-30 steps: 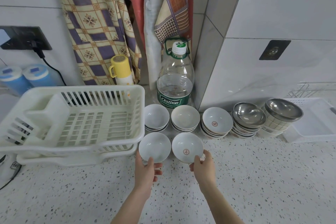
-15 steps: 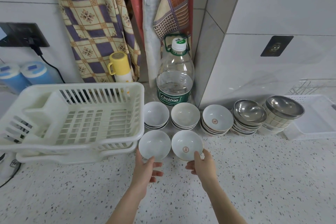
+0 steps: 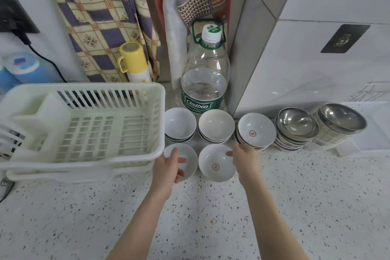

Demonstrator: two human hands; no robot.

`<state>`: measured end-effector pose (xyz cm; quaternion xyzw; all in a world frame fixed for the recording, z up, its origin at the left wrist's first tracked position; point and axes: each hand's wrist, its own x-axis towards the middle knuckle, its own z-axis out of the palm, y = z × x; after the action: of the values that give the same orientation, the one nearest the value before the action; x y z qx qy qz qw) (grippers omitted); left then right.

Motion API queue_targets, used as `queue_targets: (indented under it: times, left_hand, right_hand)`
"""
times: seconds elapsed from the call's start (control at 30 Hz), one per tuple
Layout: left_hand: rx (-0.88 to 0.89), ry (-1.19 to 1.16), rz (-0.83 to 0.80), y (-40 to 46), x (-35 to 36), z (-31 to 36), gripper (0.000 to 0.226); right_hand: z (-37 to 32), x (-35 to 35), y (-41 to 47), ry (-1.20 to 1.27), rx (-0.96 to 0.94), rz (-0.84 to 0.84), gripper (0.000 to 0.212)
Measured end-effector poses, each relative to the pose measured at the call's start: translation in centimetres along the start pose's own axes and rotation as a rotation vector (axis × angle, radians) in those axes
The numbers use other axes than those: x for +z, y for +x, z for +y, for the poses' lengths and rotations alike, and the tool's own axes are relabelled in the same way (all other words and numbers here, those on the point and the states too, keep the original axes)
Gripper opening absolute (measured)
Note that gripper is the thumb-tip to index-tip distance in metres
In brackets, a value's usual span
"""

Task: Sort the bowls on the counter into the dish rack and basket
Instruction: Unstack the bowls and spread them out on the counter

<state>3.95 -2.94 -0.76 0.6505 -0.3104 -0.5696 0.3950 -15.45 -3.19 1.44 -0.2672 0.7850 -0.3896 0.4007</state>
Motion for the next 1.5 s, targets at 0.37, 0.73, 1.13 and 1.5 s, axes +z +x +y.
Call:
queue_targets:
  times: [0.37, 0.73, 1.13, 1.5]
  left_hand:
    - [-0.138, -0.065, 0.064, 5.2, 3.6, 1.9, 0.02]
    - [-0.076, -0.12, 0.083, 5.4, 3.5, 2.6, 0.031]
    - [-0.086, -0.152, 0.074, 5.4, 3.4, 3.2, 0.033]
    - [0.016, -0.32, -0.015, 4.0, 3.4, 1.9, 0.029]
  right_hand:
    - [-0.8, 3.9, 3.9, -0.137, 0.034, -0.002, 0.038]
    - [-0.7, 5.3, 4.5, -0.153, 0.052, 0.047, 0.02]
    - [-1.7, 5.8, 2.8, 0.085, 0.025, 0.143, 0.031]
    - [-0.3, 4.9, -0.1, 0.371, -0.084, 0.115, 0.041]
